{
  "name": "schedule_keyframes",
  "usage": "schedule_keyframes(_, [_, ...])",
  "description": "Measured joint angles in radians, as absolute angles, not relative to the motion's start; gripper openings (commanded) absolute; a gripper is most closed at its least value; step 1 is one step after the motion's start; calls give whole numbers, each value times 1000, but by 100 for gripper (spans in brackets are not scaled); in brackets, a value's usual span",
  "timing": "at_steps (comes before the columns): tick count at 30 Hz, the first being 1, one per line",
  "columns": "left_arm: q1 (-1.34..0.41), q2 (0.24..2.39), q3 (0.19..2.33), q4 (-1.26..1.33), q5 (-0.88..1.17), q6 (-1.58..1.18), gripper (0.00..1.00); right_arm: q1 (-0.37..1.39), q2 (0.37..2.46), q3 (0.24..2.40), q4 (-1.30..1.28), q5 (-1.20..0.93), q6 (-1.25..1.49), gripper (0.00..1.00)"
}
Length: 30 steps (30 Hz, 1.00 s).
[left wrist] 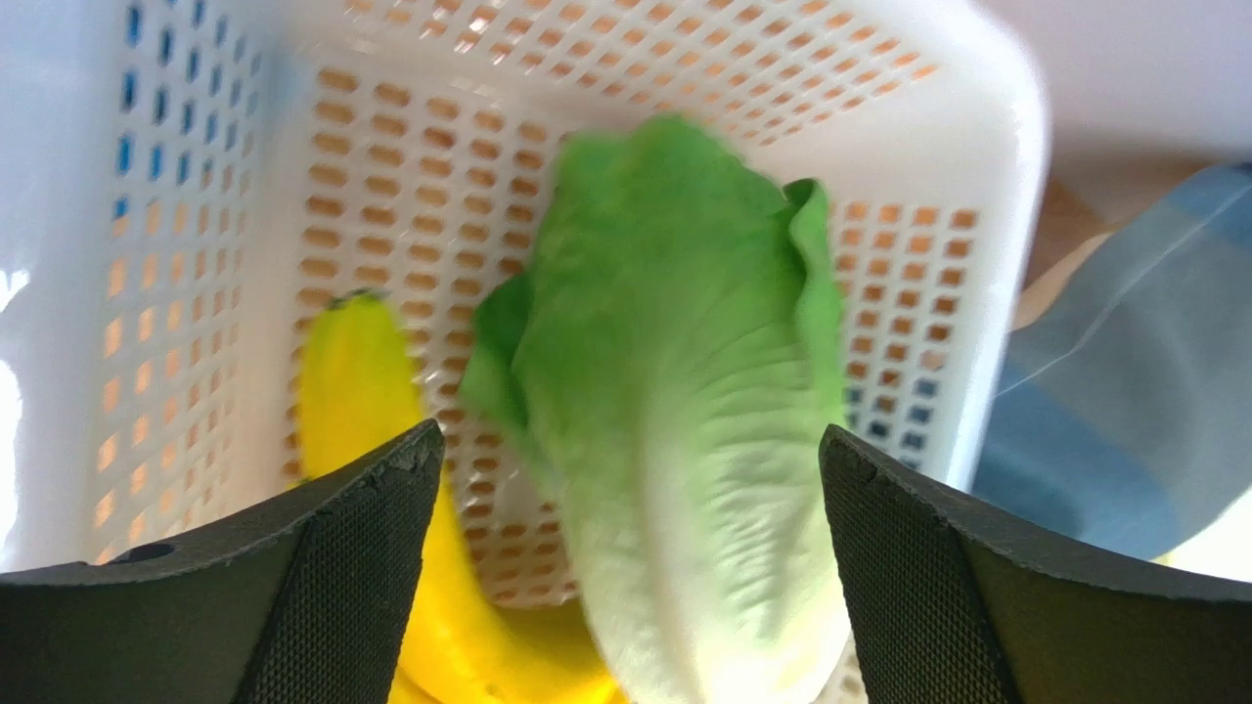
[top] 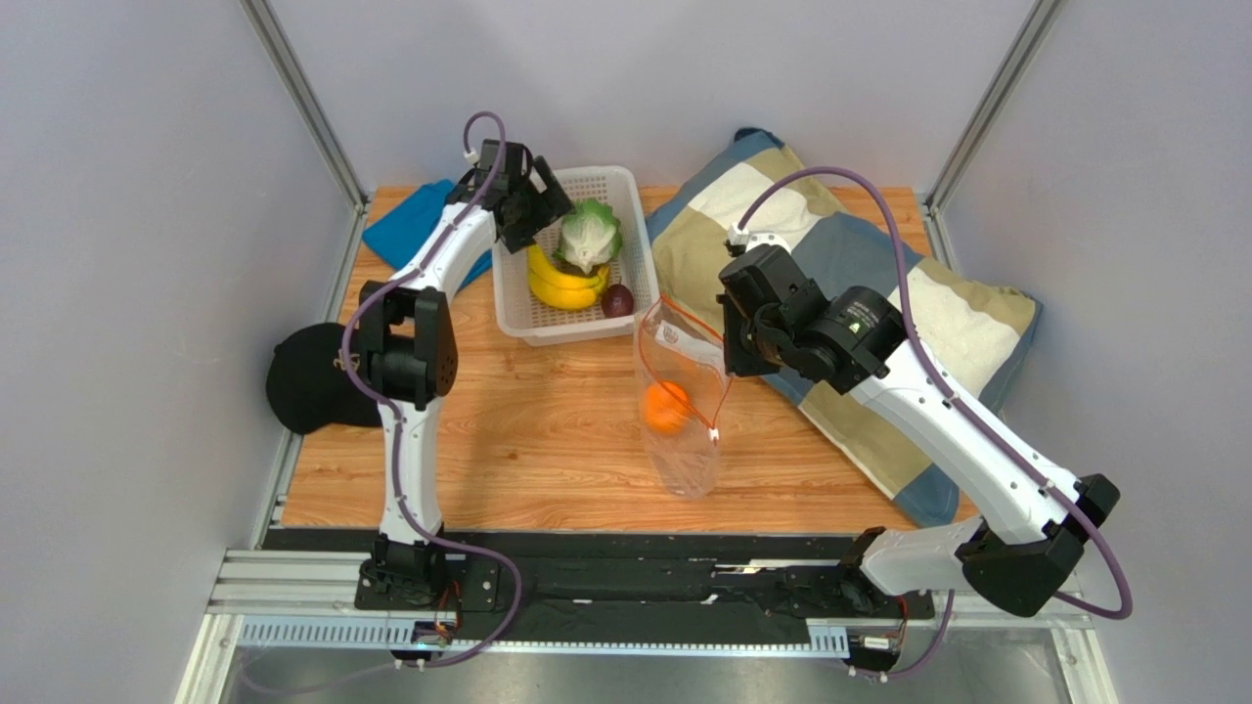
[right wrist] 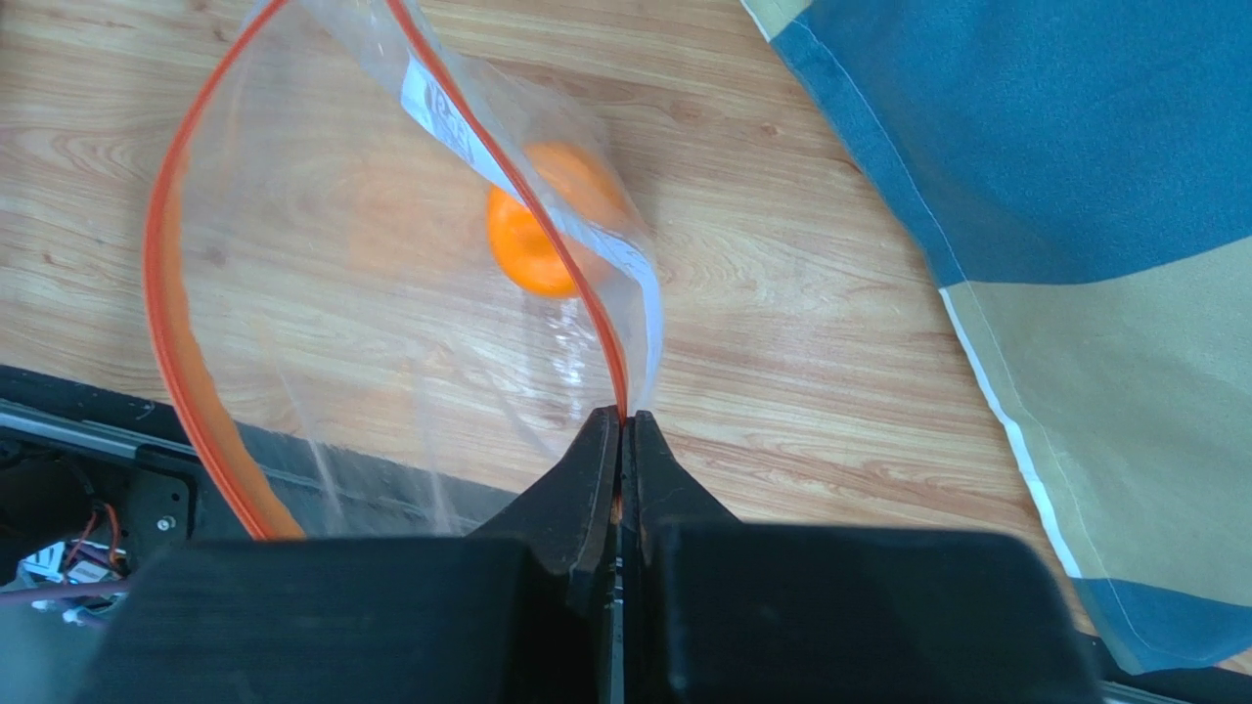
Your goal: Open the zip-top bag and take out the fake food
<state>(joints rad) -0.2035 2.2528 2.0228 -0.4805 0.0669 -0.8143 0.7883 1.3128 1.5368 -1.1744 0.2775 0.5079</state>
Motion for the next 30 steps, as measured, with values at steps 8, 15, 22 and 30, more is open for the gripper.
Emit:
schedule_keyframes(8, [-223,1954,1863,-652,77,-672,48,788,1323,1559,-1168,256,525,0])
schedule_keyframes(15, [-379,1404,1654,-642,286,-686,25,788,1323,1542,-1124,206,572,0])
schedule_keyframes(22, [-612,1271,1523,-638,431,-775,12,815,1340,1495,-1041,162,670,0])
schedule_keyframes(30, [-653,1354,1434,-682,410,-834,0,868,1339,1397,-894,132,813,0])
